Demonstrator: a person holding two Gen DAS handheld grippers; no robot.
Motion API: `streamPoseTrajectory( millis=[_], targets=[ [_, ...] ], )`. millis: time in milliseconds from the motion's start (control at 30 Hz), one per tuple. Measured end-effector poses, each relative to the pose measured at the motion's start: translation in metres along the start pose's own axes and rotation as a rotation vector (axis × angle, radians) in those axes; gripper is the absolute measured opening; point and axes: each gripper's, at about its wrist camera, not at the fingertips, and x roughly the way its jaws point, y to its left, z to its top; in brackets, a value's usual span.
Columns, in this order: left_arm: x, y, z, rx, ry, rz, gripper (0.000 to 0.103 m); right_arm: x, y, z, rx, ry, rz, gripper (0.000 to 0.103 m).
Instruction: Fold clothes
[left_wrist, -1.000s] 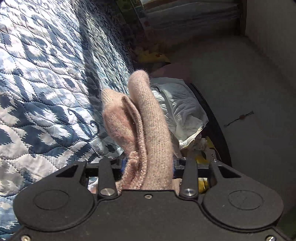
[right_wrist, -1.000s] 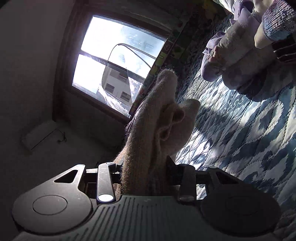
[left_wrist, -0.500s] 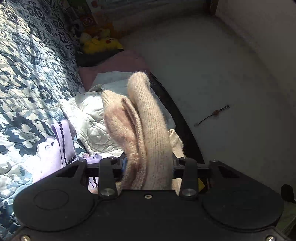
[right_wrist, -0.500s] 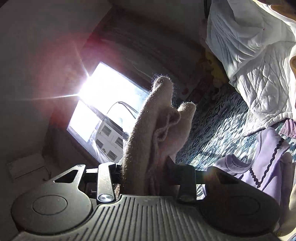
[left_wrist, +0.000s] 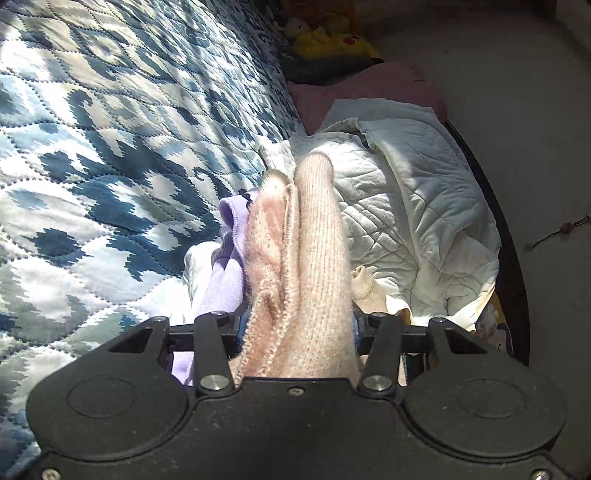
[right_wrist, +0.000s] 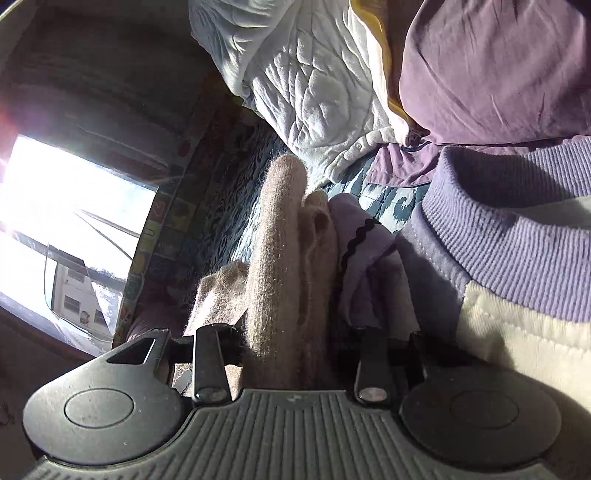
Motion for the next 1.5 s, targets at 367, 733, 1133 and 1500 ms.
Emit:
streamPoseTrajectory(
  millis=[367,733,1133,1500],
  targets=[
    [-0.157,-0.015,-0.062,0.020,-0.037,0.044,0.084,-0.129,0.040,-0.074,-0.260,-0.088,-0.058,0.075],
    [-0.358,-0.042,-0.177,0.374,-0.039,0.404,0.102,-0.218,0.106,-0.231,-0.423,0.168,0.027,0.102],
    [-0.522,-0.130,-0.310,0.816,-0.287,0.816,0.102,-0.315,0.215,-0.354,-0.741,0.267,0.144,0.103],
    [-0.527,-0.084,-0.423,0.529,-0.422,0.840,0.103,-0.368,0.176,-0.449,-0.951,0.282,-0.083,0.103]
  ],
)
